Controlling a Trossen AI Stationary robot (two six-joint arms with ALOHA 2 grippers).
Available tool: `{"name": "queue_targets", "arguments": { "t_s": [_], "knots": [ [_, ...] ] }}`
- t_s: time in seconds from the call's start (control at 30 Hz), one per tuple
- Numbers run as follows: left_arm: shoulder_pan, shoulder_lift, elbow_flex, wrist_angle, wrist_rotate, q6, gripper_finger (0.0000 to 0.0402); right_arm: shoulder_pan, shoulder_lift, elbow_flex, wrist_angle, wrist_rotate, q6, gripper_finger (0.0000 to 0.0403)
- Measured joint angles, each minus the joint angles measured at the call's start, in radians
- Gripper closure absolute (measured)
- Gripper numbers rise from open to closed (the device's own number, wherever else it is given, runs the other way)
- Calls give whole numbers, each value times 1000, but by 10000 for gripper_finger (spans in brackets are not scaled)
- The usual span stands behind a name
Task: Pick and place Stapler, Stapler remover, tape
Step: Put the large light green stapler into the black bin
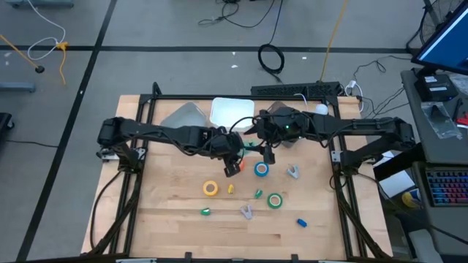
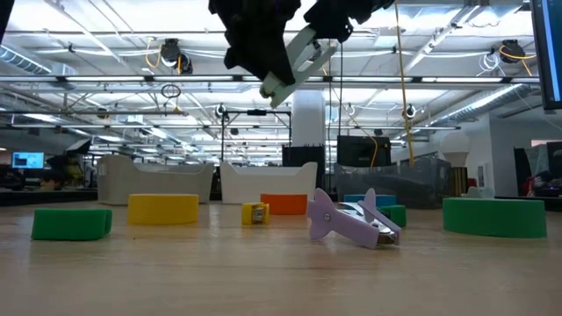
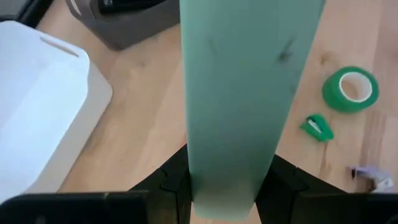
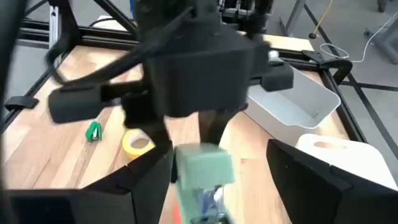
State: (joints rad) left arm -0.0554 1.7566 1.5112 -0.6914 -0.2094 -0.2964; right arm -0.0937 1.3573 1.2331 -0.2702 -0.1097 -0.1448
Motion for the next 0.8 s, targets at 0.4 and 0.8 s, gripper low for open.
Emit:
{"name": "queue_targets", "arguments": {
  "t_s": [0.4, 0.8],
  "knots": [
    [-26, 26, 1, 13, 18, 6, 275, -32, 8, 0, -44, -80, 58, 147],
    [-26, 26, -1, -6, 36, 14, 275, -29, 72, 1, -33, -158, 84, 147]
  ]
}}
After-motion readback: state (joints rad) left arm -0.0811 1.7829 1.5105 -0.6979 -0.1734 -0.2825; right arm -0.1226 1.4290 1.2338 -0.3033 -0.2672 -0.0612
